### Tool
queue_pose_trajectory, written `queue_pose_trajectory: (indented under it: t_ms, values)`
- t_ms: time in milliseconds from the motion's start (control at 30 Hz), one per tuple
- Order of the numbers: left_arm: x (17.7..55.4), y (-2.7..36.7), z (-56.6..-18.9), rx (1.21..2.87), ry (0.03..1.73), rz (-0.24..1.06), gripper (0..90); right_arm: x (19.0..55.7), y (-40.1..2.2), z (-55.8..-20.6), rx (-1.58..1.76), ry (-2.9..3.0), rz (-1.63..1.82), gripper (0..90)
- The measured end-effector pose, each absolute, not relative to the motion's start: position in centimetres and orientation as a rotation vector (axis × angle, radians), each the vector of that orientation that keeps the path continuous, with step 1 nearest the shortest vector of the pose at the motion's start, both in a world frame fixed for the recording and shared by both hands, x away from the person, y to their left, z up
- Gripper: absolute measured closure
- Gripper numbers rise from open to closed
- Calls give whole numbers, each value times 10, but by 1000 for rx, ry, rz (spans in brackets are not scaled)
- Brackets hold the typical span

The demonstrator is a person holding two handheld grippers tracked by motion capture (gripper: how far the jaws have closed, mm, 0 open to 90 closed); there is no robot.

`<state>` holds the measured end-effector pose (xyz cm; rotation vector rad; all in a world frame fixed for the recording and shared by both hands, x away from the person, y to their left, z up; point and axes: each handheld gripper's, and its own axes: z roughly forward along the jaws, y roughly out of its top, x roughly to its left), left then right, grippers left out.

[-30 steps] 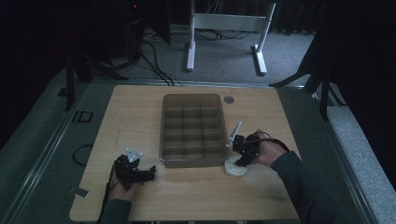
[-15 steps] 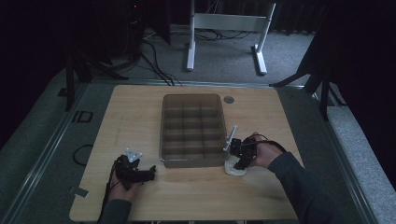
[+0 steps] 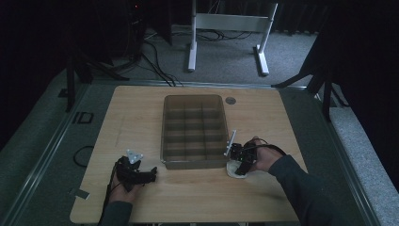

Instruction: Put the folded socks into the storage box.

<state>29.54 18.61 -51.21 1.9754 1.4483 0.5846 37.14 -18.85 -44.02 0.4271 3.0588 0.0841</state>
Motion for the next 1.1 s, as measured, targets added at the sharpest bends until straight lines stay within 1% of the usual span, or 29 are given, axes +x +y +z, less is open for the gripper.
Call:
queue_pose_trajectory:
  t_ms: [433,767,867,933,1033,1100]
  values:
    - [295,186,-512,1976,1448,584,10,374,-185,-452,444,3071,45,355]
    - [295,186,-512,1976,1448,584,10,372,-188,-458,472,3075,73,336]
    - [295,186,-512,1976,1448,585,10,372,-188,-458,475,3078,75,351]
    - [295,186,-512,1976,1449,585,10,371,-188,-458,478,3081,76,382]
    - [295,186,-512,1976,1448,585,10,369,-188,-457,470,3083,79,448]
    - [295,186,-512,1976,1448,585,10,368,-188,-456,464,3082,80,511]
